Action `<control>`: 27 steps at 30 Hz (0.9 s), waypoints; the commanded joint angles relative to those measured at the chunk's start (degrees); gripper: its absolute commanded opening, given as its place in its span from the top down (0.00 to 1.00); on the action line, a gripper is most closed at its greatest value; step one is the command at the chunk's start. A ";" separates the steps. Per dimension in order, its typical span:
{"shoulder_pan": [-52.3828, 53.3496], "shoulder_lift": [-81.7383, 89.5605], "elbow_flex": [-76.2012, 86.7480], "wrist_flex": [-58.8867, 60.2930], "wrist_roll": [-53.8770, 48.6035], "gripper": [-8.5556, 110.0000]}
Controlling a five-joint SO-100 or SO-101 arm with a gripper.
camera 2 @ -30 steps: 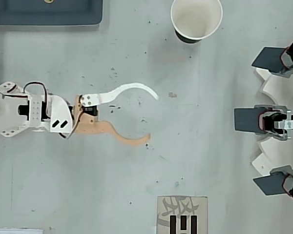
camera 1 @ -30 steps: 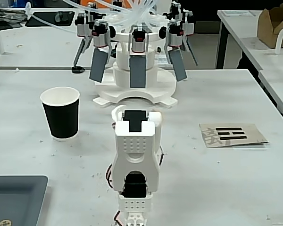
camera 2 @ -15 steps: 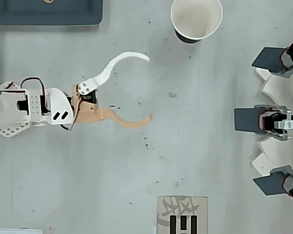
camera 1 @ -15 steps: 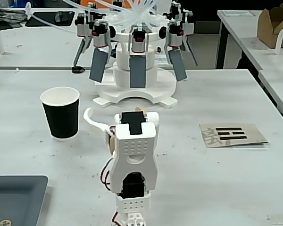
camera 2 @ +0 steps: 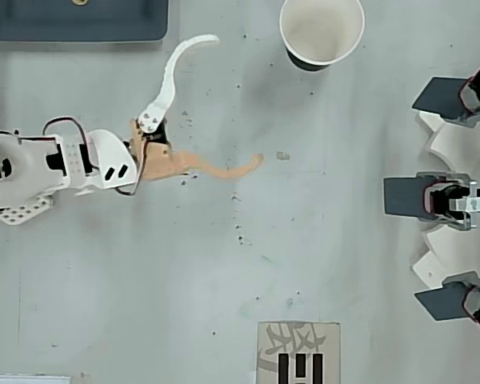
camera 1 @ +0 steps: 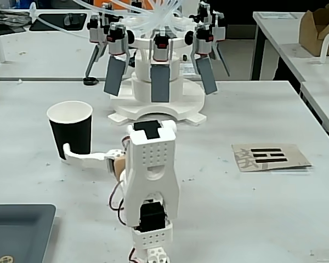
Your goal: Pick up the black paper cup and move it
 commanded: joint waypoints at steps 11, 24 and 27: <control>-4.39 -15.12 -21.88 0.62 -0.88 0.48; -6.94 -27.77 -40.61 4.92 -0.53 0.48; -7.73 -30.15 -44.47 6.42 -0.35 0.49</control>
